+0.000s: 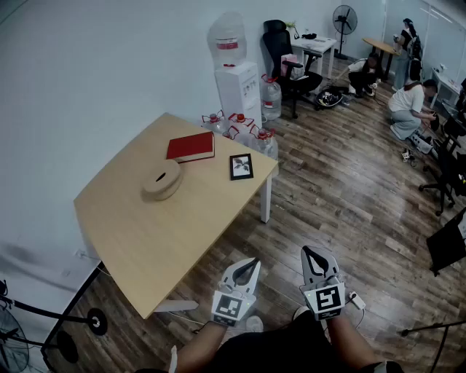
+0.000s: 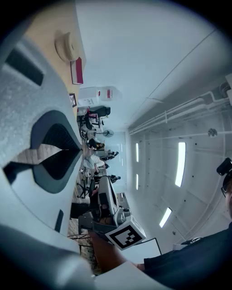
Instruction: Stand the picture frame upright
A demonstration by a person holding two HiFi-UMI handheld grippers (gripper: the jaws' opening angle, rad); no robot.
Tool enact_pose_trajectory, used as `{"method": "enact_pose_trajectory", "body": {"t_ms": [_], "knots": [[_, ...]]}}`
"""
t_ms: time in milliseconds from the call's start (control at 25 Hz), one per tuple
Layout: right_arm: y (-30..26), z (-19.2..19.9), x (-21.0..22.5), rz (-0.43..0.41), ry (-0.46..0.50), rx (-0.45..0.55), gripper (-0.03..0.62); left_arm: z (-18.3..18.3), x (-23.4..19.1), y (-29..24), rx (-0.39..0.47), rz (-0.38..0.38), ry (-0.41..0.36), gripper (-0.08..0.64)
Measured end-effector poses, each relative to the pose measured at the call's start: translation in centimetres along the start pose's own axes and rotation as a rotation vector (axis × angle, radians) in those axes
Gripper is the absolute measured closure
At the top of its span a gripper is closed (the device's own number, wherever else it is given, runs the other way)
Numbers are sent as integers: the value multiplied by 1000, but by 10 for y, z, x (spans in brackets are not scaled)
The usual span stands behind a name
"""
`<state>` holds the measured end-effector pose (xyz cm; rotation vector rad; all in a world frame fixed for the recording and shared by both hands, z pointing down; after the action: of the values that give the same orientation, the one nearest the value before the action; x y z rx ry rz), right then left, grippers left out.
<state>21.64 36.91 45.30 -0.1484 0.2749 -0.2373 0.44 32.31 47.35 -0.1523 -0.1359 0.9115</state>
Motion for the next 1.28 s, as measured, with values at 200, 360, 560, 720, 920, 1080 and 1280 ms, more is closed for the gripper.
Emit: {"method": "enact_pose_trajectory", "body": {"t_ms": [200,360,560,720,920,1080,1280], "knots": [[29,-7,-3,4,16,16,584,4,19,21,6,-4,77,565],[38,-14,-1,8,3,25,583,1,26,28,13,-8,97,565],[44,-19,4,-51,-41,59,583,2,27,29,23,-17,127,565],[37,-22,-1,-60,-29,78,583,-1,10,35,38,-41,131,565],[23,-30,-6,-49,-160,70,583,5,-14,41,60,-18,124,565],[4,-34,-10,-54,-165,76,583,7,-32,40,58,-1,151,565],[-27,-32,-9,-83,-200,65,583,13,-56,29,54,-11,182,565]]}}
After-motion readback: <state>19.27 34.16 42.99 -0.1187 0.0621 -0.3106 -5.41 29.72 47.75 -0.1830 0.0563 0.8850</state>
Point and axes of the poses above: the fingertips, and each gripper's own axes: y backward along the fingers, x to its right, z out of its underside, the point moved 9 cm from there along y, backward along the fingers, and after that the axes turned 4 degrees about y, right-handed, at the moved point
